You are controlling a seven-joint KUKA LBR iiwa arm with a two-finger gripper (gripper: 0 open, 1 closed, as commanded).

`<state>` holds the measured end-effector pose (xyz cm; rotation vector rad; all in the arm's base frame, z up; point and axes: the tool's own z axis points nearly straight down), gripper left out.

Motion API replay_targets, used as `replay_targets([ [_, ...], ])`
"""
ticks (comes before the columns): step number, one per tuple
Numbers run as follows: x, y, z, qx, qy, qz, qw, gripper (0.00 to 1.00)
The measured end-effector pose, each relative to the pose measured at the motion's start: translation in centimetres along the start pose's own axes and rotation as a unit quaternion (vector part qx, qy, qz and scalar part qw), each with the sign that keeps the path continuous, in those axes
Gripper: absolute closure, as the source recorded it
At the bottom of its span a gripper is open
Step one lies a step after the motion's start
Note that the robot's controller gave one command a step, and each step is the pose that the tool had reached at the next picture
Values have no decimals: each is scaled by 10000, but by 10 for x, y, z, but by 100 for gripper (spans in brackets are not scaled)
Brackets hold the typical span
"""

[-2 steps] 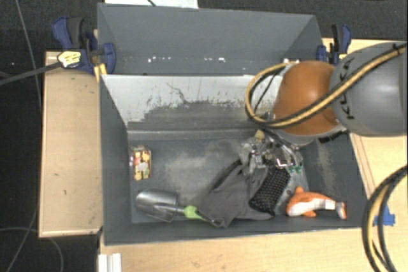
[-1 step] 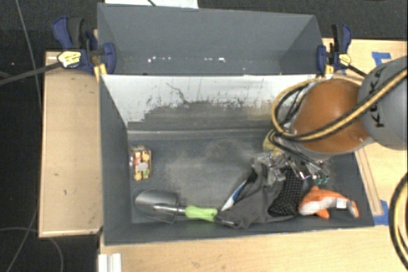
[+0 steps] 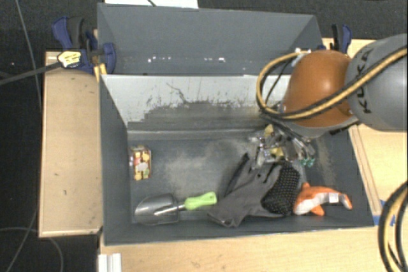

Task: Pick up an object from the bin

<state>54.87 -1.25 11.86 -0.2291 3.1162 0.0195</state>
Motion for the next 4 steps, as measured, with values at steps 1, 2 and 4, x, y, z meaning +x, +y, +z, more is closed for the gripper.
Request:
replay_targets([
  [1, 0, 0, 0, 0, 0, 6, 10000, 100],
  [2, 27, -45, 17, -15, -16, 242, 9997, 100],
  [4, 35, -25, 3, -6, -11, 422, 9991, 100],
])
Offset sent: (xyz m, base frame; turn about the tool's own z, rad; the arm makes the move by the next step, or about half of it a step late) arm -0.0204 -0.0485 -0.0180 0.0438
